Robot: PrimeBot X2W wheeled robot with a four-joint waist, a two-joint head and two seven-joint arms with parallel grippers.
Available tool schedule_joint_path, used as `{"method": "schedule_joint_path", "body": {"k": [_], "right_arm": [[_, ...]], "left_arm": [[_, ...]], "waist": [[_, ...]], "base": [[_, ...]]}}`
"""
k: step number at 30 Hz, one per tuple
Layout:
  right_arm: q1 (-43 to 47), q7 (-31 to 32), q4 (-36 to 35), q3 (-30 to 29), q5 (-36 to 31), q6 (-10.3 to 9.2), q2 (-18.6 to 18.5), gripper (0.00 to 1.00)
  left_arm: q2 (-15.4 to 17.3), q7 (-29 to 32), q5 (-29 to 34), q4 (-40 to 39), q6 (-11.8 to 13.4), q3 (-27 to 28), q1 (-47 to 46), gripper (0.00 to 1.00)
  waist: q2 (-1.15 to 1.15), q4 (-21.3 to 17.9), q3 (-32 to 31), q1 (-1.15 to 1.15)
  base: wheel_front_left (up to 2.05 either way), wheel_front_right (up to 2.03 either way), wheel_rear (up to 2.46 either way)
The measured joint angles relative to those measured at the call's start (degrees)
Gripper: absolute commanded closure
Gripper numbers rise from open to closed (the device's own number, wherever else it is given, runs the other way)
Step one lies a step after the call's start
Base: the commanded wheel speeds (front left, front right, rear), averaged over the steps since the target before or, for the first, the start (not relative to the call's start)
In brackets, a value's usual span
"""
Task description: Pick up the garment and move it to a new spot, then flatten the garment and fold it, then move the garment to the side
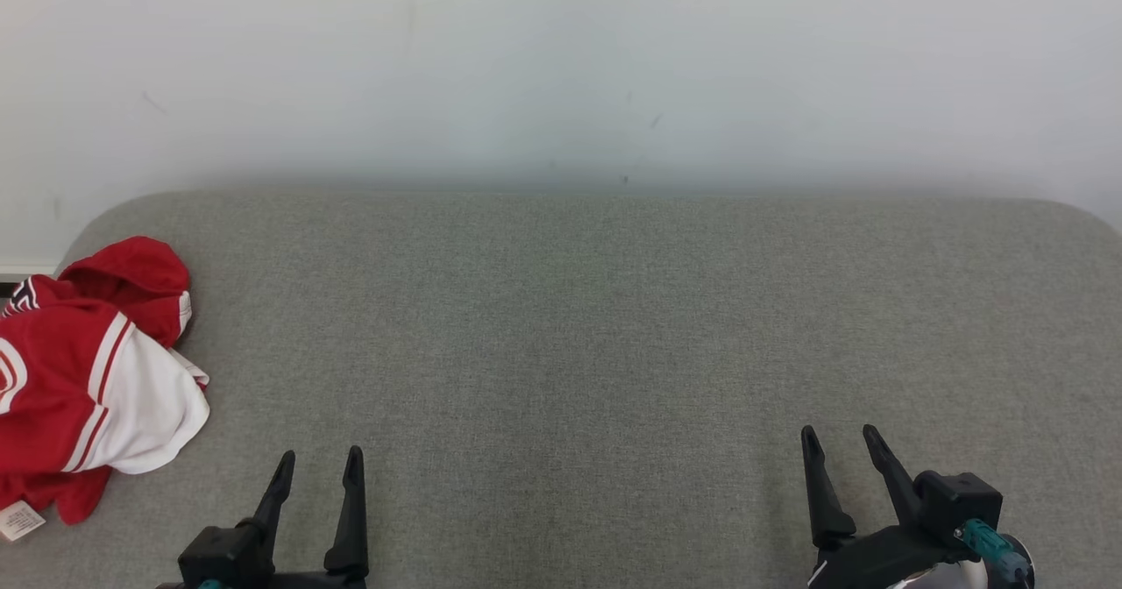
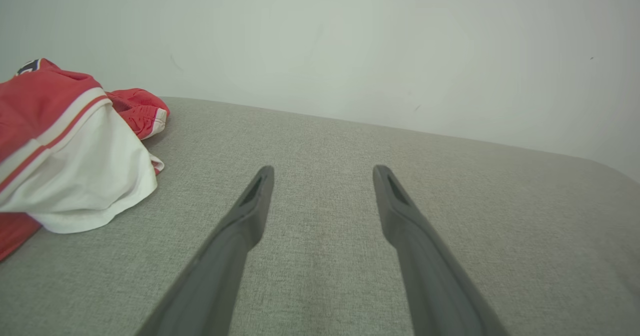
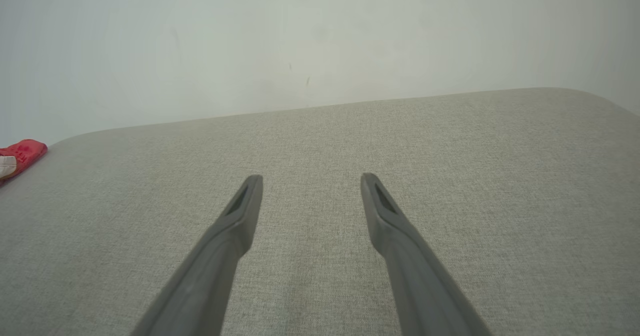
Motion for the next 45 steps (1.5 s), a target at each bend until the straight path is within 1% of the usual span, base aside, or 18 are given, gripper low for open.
{"method": "schedule_joint_path", "body": {"k": [17, 25, 30, 34, 45], "right_arm": [[0.08, 0.05, -0.15, 0.02, 0.43, 0.00, 0.00, 0.00], [0.28, 0.02, -0.70, 0.02, 0.45, 0.00, -0.03, 0.00], [0.59, 0.01, -1.18, 1.10, 1.34, 0.00, -0.01, 0.00], [1.20, 0.02, -1.33, 1.27, 1.46, 0.00, -0.02, 0.00], [1.22, -0.57, -0.67, 2.35, 3.15, 0.00, -0.03, 0.00]], "left_arm": [[0.09, 0.00, -0.42, 0.14, -0.04, 0.09, 0.02, 0.00], [-0.01, 0.00, -0.45, 0.21, 0.13, 0.81, -0.08, 0.00], [0.03, 0.01, -0.76, 0.34, 0.31, 1.47, -0.07, 0.00], [0.29, 0.00, -0.77, 0.35, 0.54, 2.04, -0.03, 0.00], [1.42, 0.00, -0.85, -0.12, 1.03, 3.25, 1.26, 0.00]], "waist": [[0.00, -0.28, -0.06, 0.00], [0.00, 1.46, -0.07, 0.00], [0.00, 4.06, -0.14, 0.00], [0.00, 7.01, -0.28, 0.00], [0.00, 17.41, -0.94, 0.00]], "base": [[0.00, 0.00, 0.00], [0.00, 0.00, 0.00], [0.00, 0.00, 0.00], [0.00, 0.00, 0.00], [0.00, 0.00, 0.00]]}}
